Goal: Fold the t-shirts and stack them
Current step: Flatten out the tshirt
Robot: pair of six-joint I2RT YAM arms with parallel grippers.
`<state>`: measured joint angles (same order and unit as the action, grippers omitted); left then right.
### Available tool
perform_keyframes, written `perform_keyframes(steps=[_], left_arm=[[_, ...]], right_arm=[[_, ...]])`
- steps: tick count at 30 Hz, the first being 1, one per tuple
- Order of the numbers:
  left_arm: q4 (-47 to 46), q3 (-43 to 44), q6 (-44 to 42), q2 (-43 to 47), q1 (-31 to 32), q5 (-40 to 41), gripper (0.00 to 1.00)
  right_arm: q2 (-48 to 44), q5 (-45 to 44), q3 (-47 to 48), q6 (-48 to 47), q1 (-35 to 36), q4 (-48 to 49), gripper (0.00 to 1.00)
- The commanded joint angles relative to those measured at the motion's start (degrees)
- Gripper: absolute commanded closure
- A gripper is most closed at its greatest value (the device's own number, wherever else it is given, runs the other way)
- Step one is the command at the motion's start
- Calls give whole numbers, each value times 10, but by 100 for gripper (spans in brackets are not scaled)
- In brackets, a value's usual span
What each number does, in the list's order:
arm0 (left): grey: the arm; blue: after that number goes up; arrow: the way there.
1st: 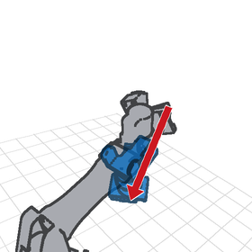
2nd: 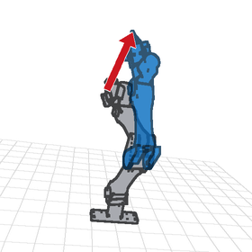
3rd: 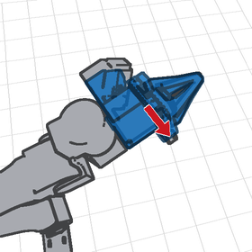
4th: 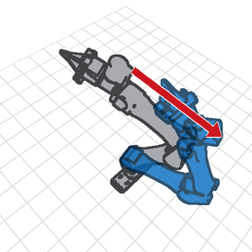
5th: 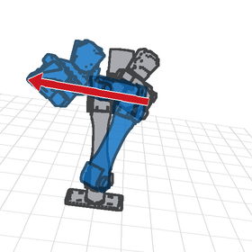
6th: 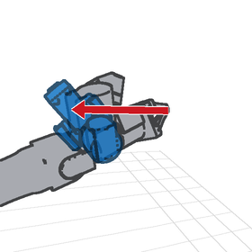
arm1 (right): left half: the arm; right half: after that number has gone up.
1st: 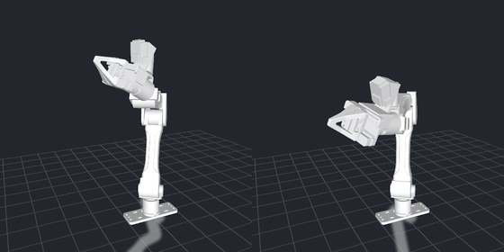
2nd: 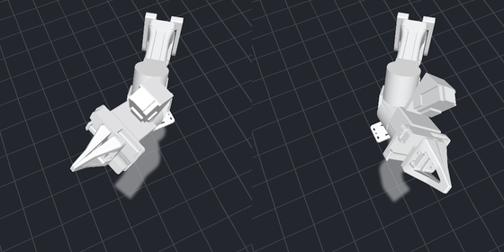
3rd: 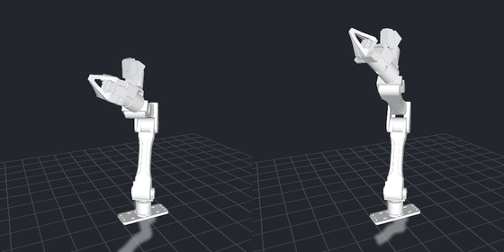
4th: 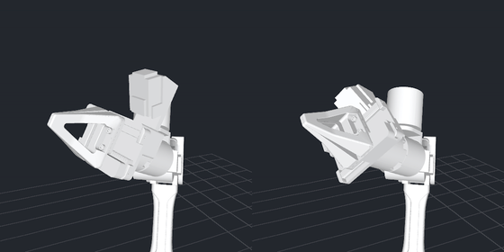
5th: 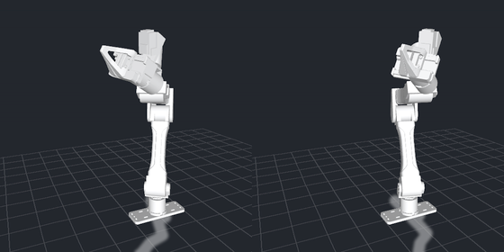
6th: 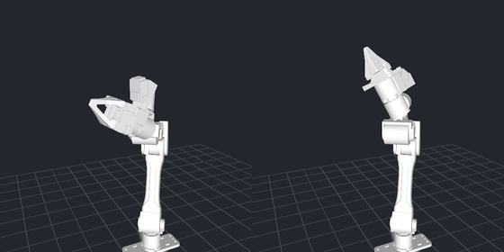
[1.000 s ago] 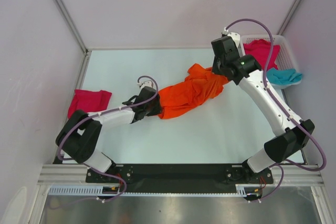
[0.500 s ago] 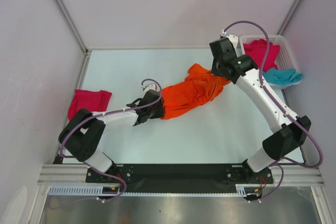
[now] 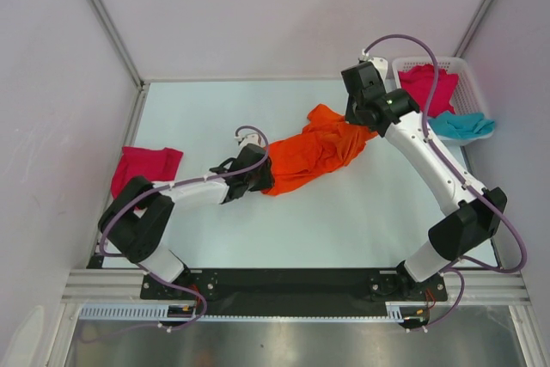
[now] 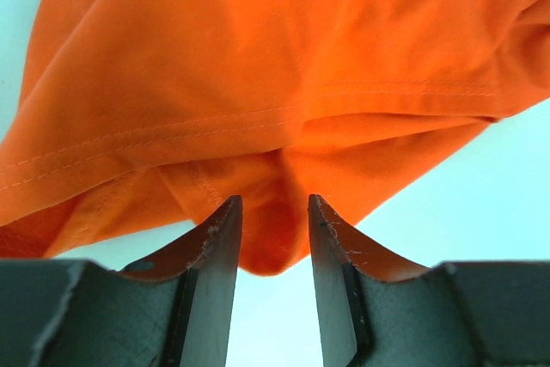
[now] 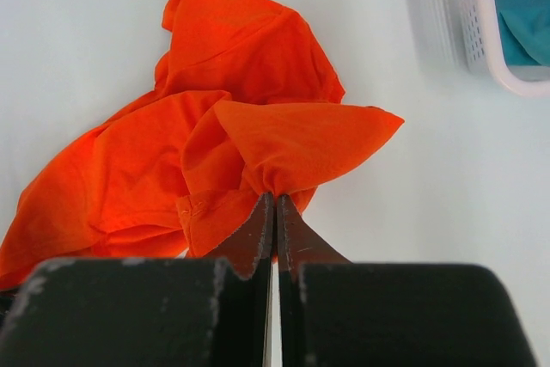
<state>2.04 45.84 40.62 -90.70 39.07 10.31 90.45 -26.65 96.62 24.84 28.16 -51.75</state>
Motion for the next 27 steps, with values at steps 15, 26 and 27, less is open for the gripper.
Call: perform_keyframes(steps=[15, 26, 27], left_arm=[[-7, 57, -4, -30, 7, 3, 59], [-7, 57, -3, -42, 7, -5, 64], [-7, 57, -1, -43, 7, -5, 66]], right_arm=[[-4, -21, 5, -4, -9, 4, 100], [-6, -26, 1, -3, -11, -3, 100], [-8, -26, 1, -4, -10, -5, 100]])
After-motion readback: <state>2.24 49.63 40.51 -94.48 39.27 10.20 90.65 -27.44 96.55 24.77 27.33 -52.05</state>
